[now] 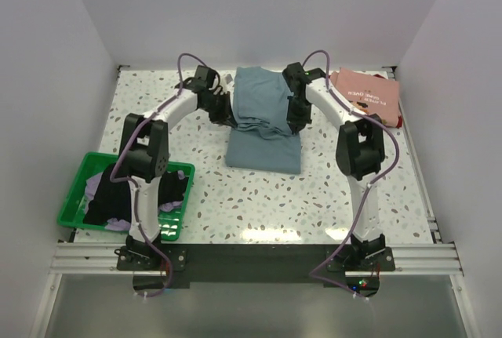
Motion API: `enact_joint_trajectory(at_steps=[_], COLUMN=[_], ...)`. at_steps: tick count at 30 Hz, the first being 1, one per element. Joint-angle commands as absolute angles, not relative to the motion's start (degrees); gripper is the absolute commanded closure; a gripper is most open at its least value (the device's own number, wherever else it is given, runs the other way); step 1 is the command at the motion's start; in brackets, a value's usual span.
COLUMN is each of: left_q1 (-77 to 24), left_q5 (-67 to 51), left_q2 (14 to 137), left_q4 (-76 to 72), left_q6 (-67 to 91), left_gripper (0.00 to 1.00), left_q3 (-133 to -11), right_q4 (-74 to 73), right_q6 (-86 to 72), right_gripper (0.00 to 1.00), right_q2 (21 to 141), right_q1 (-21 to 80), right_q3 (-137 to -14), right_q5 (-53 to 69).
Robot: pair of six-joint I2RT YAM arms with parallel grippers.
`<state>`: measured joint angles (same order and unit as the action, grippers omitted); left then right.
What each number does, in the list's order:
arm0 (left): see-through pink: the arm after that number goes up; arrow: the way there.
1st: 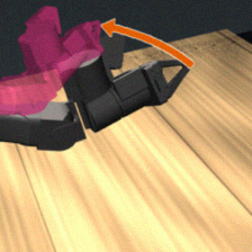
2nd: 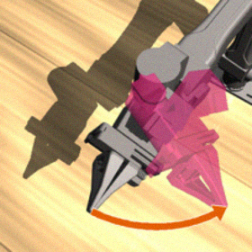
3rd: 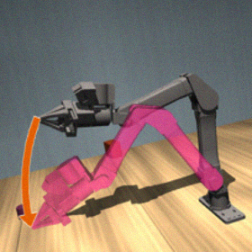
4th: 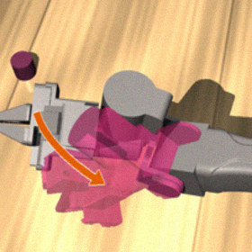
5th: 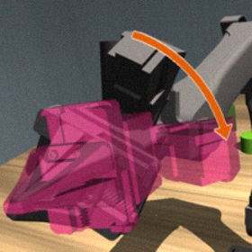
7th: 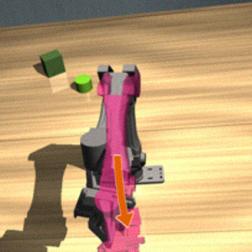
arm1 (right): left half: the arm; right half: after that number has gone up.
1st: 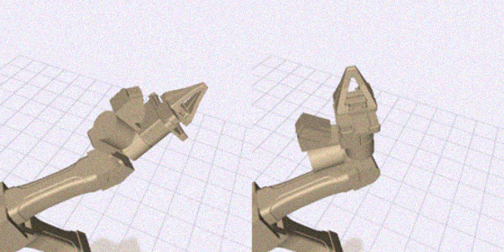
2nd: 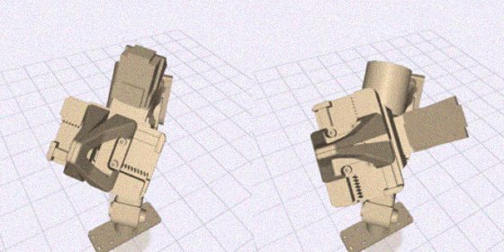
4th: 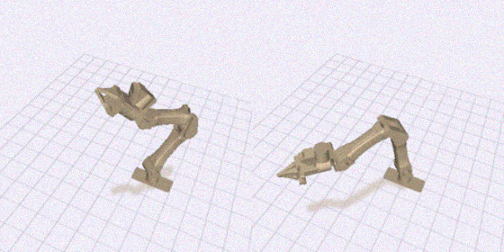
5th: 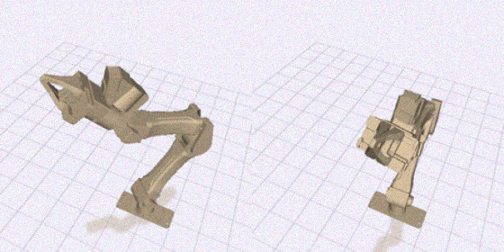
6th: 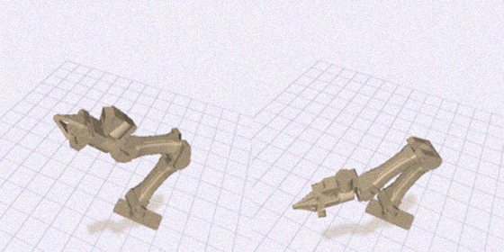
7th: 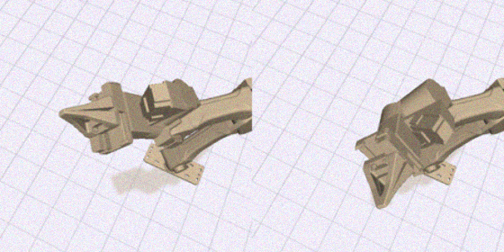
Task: Fold and stack the t-shirts
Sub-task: Fold the tshirt
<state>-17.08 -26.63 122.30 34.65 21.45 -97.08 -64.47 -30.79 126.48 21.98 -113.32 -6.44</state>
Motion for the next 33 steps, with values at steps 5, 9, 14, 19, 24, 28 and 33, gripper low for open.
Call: enact_joint_trajectory(at_steps=[5, 9, 14, 19, 24, 28, 33], left_q1=[-15.03, -14.59, -14.06, -13.01, -13.01, -13.18, -13.45], left_q5=[-28.48, -28.30, -27.43, -23.73, -24.60, -25.40, -25.84], left_q2=[124.45, 125.50, 125.95, 121.91, 119.62, 114.72, 109.87], left_q4=[30.41, 29.80, 28.92, 26.63, 26.81, 23.22, 21.36], left_q6=[22.41, 23.03, 23.90, 23.30, 21.89, 22.32, 22.68], left_gripper=[1.00, 1.00, 0.58, 0.41, 0.38, 0.38, 0.38], left_q3=[-101.07, -101.60, -101.69, -102.48, -99.94, -89.34, -80.08], right_q4=[-65.92, -65.66, -64.86, -65.30, -63.55, -59.78, -55.48], right_q6=[-28.65, -28.21, -27.69, -27.07, -27.16, -27.60, -28.74], right_gripper=[1.00, 1.00, 0.85, 0.48, 0.41, 0.41, 0.43], right_q2=[129.99, 131.48, 133.06, 132.63, 127.81, 122.72, 117.52], right_q1=[20.39, 19.69, 19.07, 18.28, 18.02, 18.02, 18.11], right_q3=[-120.05, -121.38, -123.74, -128.31, -126.57, -117.28, -106.02], right_q5=[-5.89, -5.19, -4.49, -4.22, -4.49, -3.17, -0.09])
